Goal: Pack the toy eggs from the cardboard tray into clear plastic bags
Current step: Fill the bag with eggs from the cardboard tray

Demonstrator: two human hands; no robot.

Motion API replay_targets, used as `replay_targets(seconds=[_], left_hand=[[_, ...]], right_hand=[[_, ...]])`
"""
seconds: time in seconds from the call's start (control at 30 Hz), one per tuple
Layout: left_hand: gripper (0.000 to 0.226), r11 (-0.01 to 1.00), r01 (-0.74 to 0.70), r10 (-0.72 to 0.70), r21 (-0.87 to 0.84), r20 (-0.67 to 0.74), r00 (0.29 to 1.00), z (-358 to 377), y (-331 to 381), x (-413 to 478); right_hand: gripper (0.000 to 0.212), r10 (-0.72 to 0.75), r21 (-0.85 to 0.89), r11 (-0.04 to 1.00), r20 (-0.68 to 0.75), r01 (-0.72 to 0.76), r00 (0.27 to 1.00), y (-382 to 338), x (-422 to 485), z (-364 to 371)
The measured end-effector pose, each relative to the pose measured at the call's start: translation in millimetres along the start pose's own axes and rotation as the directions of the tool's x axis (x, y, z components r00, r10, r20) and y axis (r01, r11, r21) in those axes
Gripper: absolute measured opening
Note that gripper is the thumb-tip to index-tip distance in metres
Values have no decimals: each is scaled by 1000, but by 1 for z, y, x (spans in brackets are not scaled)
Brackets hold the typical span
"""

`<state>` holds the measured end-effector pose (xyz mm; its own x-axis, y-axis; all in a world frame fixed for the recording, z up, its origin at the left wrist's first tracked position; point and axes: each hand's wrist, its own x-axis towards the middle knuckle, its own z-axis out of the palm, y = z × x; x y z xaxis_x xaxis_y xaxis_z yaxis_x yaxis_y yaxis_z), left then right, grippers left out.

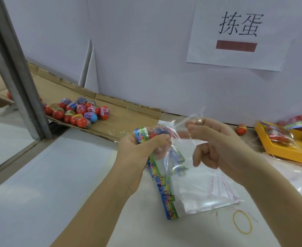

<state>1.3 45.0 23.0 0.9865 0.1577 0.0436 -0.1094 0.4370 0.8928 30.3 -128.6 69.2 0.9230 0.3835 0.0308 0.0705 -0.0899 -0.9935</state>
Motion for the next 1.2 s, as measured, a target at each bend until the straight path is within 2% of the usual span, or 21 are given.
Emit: replay_targets(seconds=[0.03, 0.1, 0.13, 0.17, 0.2, 0.27, 0.33, 0.4, 0.5, 0.6, 0.63, 0.67, 0.73, 0.77, 0.8, 0.83, 0.9, 1.0, 1.1, 1.2], left_hand=[[24, 998, -21, 19, -58, -37, 999, -4, 3, 3], [25, 974, -70, 42, -215, -134, 990, -15, 11, 10], [28, 953, -98, 49, -286, -172, 984, -22, 17, 13], [28, 931, -124, 57, -343, -199, 978, -29, 22, 15], [23, 910, -144, 63, -389, -213, 975, -36, 27, 16], [22, 888, -167, 76, -428, -222, 972, -45, 34, 16], [45, 894, -186, 92, -407, -240, 966, -48, 37, 16], [61, 897, -199, 96, -394, -266, 959, -48, 37, 17], [55, 887, -219, 91, -407, -309, 947, -53, 35, 20], [53, 885, -227, 78, -407, -351, 933, -57, 32, 24], [53, 886, -226, 76, -405, -354, 932, -58, 32, 24], [53, 888, -221, 69, -404, -357, 931, -58, 31, 25], [48, 889, -206, 56, -408, -349, 936, -58, 29, 25], [45, 890, -198, 53, -410, -338, 940, -57, 28, 25], [42, 892, -189, 48, -410, -331, 943, -57, 27, 25], [40, 899, -180, 45, -400, -325, 945, -56, 25, 25], [41, 912, -160, 35, -376, -318, 948, -53, 24, 24], [52, 936, -135, 42, -326, -275, 960, -46, 20, 23], [43, 955, -123, 74, -269, -185, 980, -38, 15, 20], [35, 971, -119, 99, -207, -105, 990, -32, 13, 16]], right_hand=[[34, -54, 78, 995, -115, 63, 992, 3, 5, 2], [21, -128, 221, 945, -426, 240, 896, 7, 23, 7], [19, -132, 249, 919, -538, 307, 832, 9, 34, 11], [22, -138, 212, 925, -588, 316, 797, 14, 50, 18], [26, -158, 121, 955, -570, 272, 806, 19, 66, 27], [28, -213, -144, 975, -363, 171, 907, 30, 101, 56], [34, -236, -369, 911, -103, 183, 966, 36, 138, 88], [47, -265, -552, 784, 116, 284, 957, 31, 169, 118], [41, -217, -644, 705, 201, 296, 955, 26, 197, 148], [21, -152, -794, 551, 208, 257, 966, 32, 204, 164], [18, -166, -782, 572, 187, 249, 968, 35, 207, 165], [19, -184, -716, 660, 142, 230, 973, 37, 207, 165], [26, -156, -390, 914, -81, 113, 984, 36, 206, 157], [30, -100, -151, 986, -213, 69, 972, 31, 202, 146], [31, -40, 99, 992, -303, 73, 952, 25, 196, 131], [29, -4, 297, 948, -357, 118, 934, 17, 187, 112], [22, -30, 460, 844, -472, 275, 881, -2, 159, 70], [22, -194, 350, 812, -593, 467, 782, -21, 109, 26], [25, -392, 143, 846, -486, 513, 781, -35, 66, 17], [27, -485, -12, 856, -367, 517, 794, -48, 42, 18]])
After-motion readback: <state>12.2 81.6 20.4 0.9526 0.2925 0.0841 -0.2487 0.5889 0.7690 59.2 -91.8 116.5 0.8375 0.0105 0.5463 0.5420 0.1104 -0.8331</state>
